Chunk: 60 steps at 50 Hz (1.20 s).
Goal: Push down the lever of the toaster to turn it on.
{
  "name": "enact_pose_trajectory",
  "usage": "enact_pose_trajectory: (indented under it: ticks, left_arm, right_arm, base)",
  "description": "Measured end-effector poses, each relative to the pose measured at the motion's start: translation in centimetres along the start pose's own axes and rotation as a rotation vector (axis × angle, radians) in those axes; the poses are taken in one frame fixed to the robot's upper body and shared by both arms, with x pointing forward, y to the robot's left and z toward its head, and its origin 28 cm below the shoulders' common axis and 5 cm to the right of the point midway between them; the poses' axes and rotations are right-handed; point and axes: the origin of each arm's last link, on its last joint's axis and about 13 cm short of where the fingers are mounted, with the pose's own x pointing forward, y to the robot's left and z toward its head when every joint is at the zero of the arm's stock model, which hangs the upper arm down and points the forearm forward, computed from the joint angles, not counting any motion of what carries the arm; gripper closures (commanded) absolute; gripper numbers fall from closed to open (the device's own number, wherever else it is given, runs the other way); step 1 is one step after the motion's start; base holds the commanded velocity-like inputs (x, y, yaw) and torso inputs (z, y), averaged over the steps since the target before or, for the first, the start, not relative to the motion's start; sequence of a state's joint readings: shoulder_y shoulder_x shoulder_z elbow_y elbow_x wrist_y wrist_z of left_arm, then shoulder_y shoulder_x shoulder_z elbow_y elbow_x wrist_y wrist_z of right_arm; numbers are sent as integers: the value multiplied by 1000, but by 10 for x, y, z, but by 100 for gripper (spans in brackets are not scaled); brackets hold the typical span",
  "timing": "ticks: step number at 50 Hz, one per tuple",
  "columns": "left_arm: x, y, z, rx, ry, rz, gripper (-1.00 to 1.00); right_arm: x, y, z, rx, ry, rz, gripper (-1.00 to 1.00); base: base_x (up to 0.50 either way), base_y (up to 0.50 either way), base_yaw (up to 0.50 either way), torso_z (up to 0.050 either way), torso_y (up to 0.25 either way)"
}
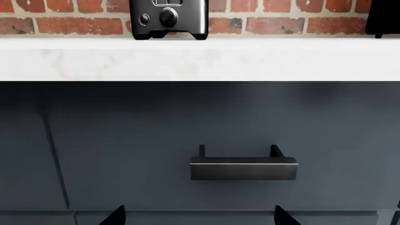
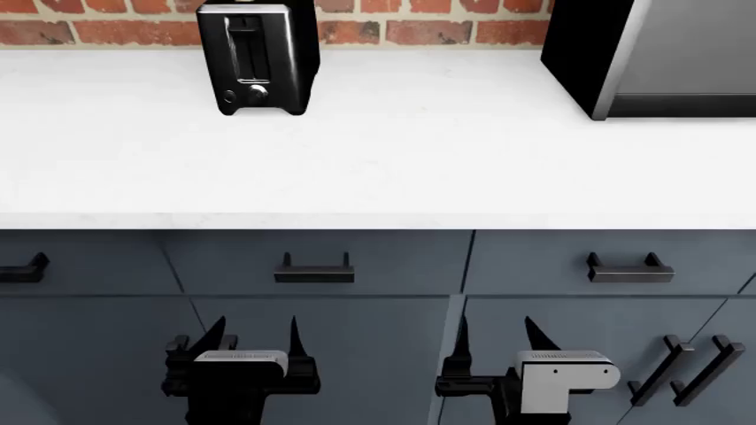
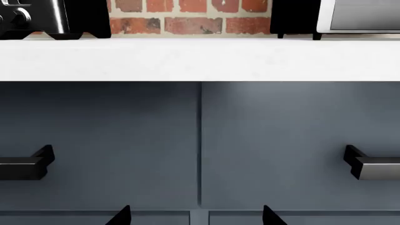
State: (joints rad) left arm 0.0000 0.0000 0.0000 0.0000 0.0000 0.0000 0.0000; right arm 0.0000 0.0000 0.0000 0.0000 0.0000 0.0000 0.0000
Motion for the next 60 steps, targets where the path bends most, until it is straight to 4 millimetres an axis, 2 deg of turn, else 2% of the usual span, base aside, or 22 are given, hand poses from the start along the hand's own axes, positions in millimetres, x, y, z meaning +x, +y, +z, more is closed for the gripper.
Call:
enact_pose_trajectory:
  ticks: [14,18,21,30,39,51,60]
  left_arm:
    - [2,2,-5,-8,0,12,-100]
    - [0,2,4,-19,-14,20,-100]
    - [-3,2,18,-24,-30,33,-100]
    - [-32,3,77,-59,-33,20,-100]
    - [-48,1,139,-100,-161,-50,-100]
    - [-49,8,214,-90,-189,-102,-100]
    - [-43,19,259,-32,-187,-73,-100]
  right_arm:
    - [-1,2,-3,18,28,-4,-100]
    - [-1,2,1,22,37,-12,-100]
    - [-3,2,10,22,46,-18,-100]
    - [-28,0,64,58,43,-17,-100]
    - [-44,-9,118,116,-19,-24,-100]
    - [-40,-15,197,116,-88,74,-100]
    - [-41,-17,242,49,-90,155,-100]
  base:
    - [0,0,0,0,0]
    - [0,0,0,0,0]
    - [0,0,0,0,0]
    - [0,0,0,0,0]
    - [0,0,0,0,0]
    - [0,0,0,0,0]
    - [0,0,0,0,0]
